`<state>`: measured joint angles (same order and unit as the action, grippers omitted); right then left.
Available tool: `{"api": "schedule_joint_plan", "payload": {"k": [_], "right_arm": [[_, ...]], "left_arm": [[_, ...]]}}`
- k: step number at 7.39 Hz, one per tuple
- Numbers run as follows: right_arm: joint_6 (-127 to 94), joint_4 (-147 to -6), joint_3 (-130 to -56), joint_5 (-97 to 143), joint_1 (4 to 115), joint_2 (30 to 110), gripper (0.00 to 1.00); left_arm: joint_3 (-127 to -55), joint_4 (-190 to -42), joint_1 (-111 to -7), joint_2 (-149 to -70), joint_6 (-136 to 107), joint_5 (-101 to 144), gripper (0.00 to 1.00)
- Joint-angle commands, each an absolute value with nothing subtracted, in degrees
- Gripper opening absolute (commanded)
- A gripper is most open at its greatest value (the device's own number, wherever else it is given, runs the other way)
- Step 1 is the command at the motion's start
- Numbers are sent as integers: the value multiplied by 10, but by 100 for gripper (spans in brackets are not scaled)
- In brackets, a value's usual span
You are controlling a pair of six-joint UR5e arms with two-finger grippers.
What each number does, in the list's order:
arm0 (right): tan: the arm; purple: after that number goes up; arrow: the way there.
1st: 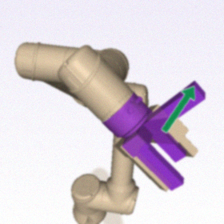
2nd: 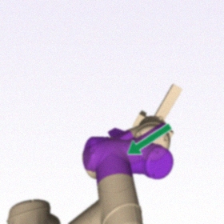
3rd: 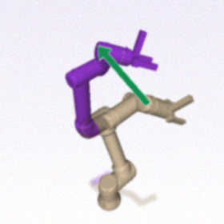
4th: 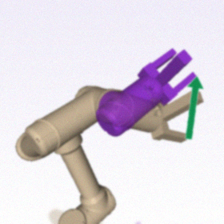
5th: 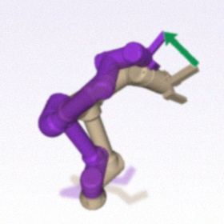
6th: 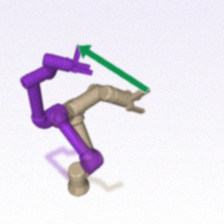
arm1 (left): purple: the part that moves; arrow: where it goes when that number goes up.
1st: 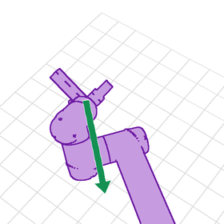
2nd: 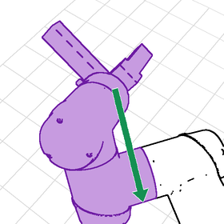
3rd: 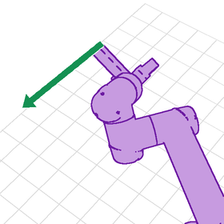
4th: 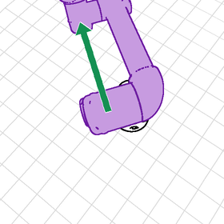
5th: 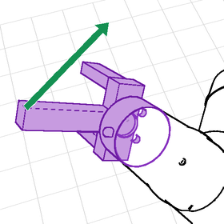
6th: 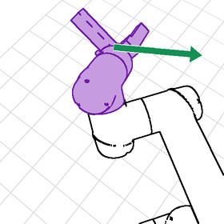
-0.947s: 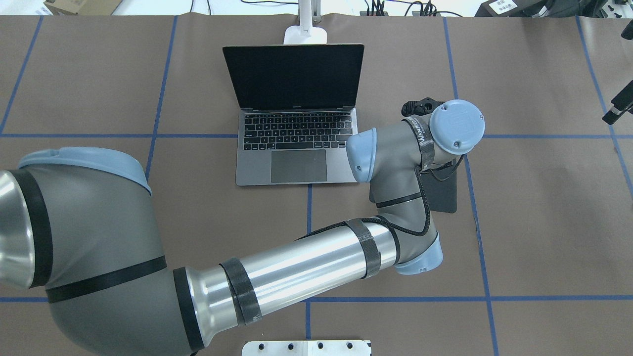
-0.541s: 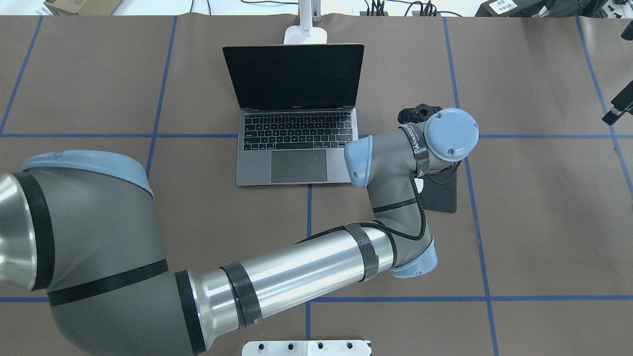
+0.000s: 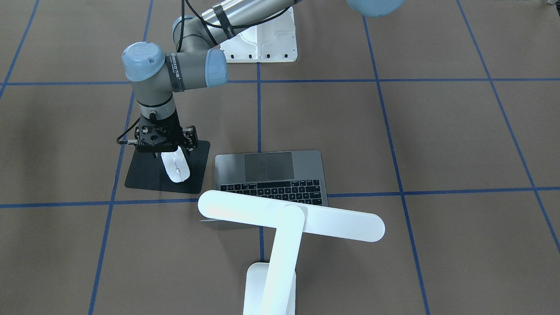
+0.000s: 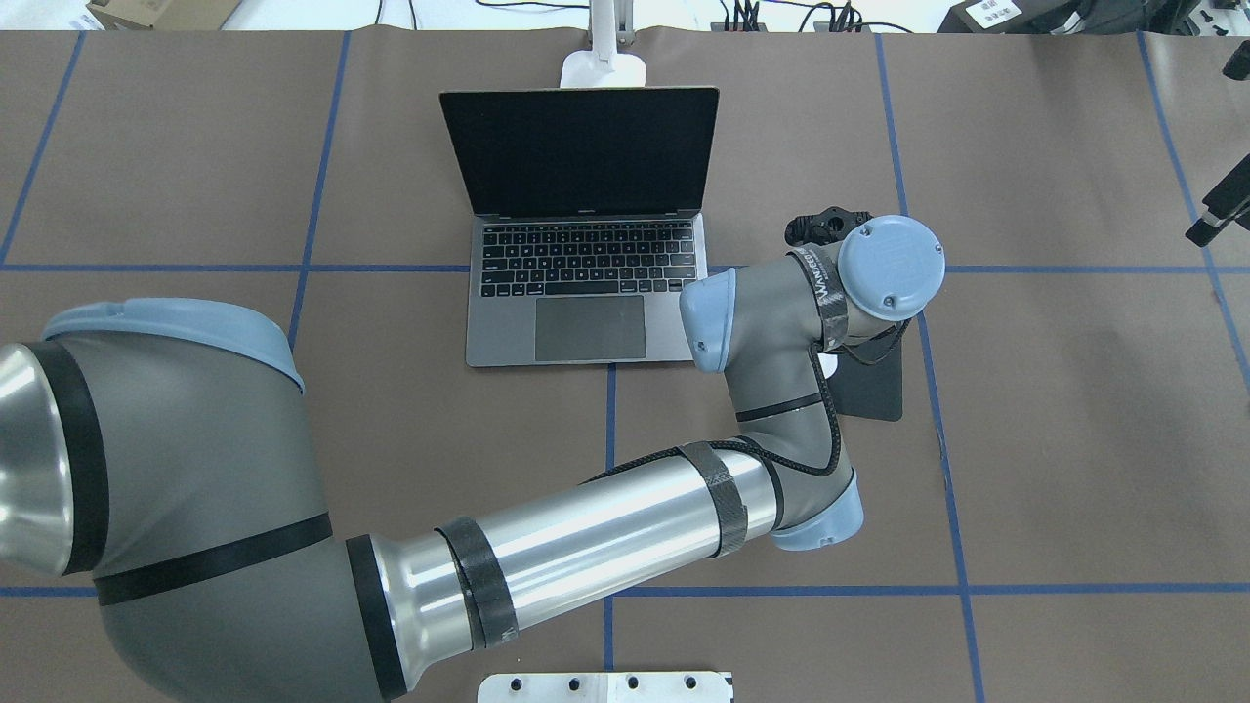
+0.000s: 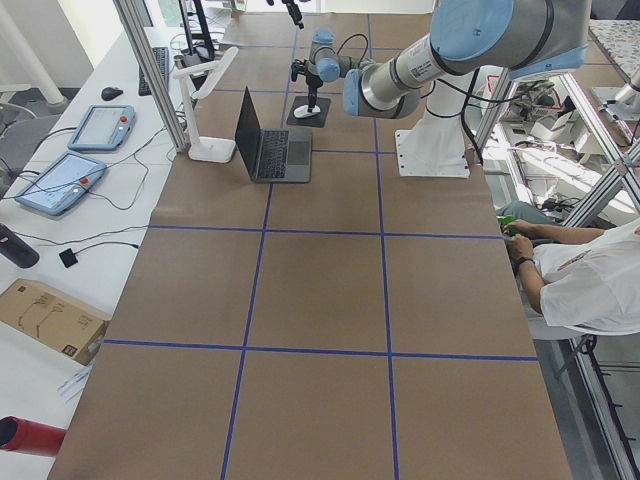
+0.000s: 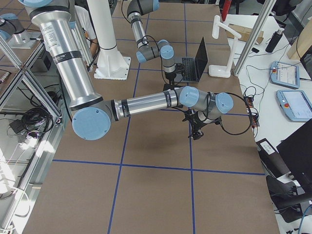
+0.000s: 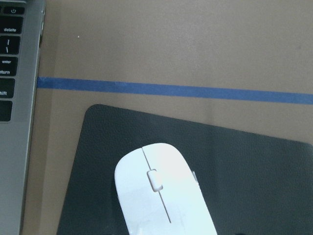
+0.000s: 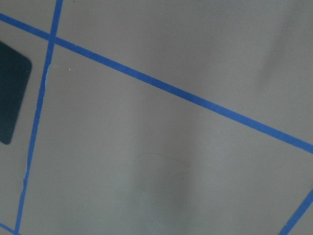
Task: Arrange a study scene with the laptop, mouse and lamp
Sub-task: 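Lower the white mouse onto the black mouse pad with the left gripper, then open the left gripper and withdraw it away from the mouse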
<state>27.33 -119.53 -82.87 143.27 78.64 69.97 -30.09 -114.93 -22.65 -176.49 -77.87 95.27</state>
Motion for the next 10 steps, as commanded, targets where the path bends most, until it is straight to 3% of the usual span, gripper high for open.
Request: {"api": "schedule_joint_plan", "payload": {"k": [1, 3, 5, 8, 9, 10], "right_arm": [[273, -1195, -827, 1434, 786, 695, 100], [267, -1179, -826, 1434, 787, 692, 100], [255, -1144, -820, 1433, 787, 692, 100], [193, -1077, -818, 1428, 786, 692, 100], [190, -1069, -817, 1418, 786, 690, 100], [163, -1059, -822, 1393, 787, 686, 100]], "left_arm": [[-315, -1147, -230, -1764, -772, 954, 99], [-430, -1061, -255, -1720, -760, 982, 99], [-672, -923, -304, -1585, -691, 1071, 99], [-974, -843, -391, -1339, -540, 1169, 99], [-1049, -843, -425, -1249, -480, 1183, 99], [-1067, -842, -469, -1194, -404, 1212, 99]]}}
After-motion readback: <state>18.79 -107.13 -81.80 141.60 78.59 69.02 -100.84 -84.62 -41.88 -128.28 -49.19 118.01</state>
